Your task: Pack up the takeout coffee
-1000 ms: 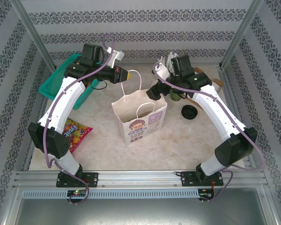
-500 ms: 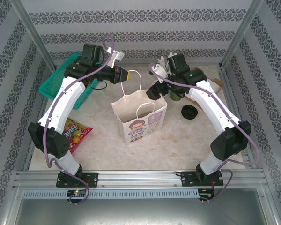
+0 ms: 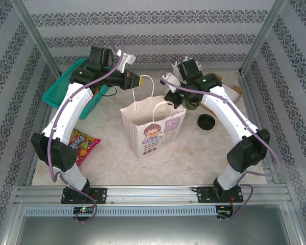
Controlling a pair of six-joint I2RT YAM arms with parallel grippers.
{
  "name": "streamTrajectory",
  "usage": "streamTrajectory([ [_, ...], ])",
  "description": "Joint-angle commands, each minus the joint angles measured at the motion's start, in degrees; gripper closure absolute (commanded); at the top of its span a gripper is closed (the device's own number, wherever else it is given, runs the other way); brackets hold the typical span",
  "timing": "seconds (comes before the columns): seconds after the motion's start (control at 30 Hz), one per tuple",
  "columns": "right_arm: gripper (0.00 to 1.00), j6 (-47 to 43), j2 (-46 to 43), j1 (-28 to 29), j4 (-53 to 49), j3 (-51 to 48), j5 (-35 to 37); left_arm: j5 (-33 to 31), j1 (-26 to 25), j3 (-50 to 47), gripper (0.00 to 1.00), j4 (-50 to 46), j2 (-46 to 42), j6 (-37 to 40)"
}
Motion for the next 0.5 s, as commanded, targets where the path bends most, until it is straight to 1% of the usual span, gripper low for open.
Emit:
streamTrajectory([
  [0.0, 0.99, 0.68, -1.69, 1.93, -2.16, 1.44, 3.47, 2.95, 0.48, 2.42, 0.9, -1.1, 0.05, 0.65],
  [0.13, 1.0, 5.05, -3.03, 3.96, -2.3, 1.0, 8.25, 3.13, 0.5, 2.4, 0.72, -0.55, -1.19, -0.69],
  [0.27, 1.0, 12.22, -5.36, 5.71, 0.73, -1.56, 15.76, 2.25, 0.47, 1.79, 0.55, 0.19, -3.27, -2.03],
  [0.3, 1.0, 15.02, -5.99, 5.75, 1.62, -2.21, 17.55, 1.72, 0.47, 1.43, 0.54, 0.54, -4.05, -2.36],
  [0.37, 1.0, 18.89, -7.08, 5.84, 2.67, -3.15, 18.37, 0.17, 0.47, 0.29, 0.52, 1.31, -5.55, -3.09],
  [0.47, 1.0, 21.63, -9.43, 6.94, 4.43, -5.89, 19.2, -4.83, 0.54, -2.3, 0.49, 2.43, -8.26, -4.93],
])
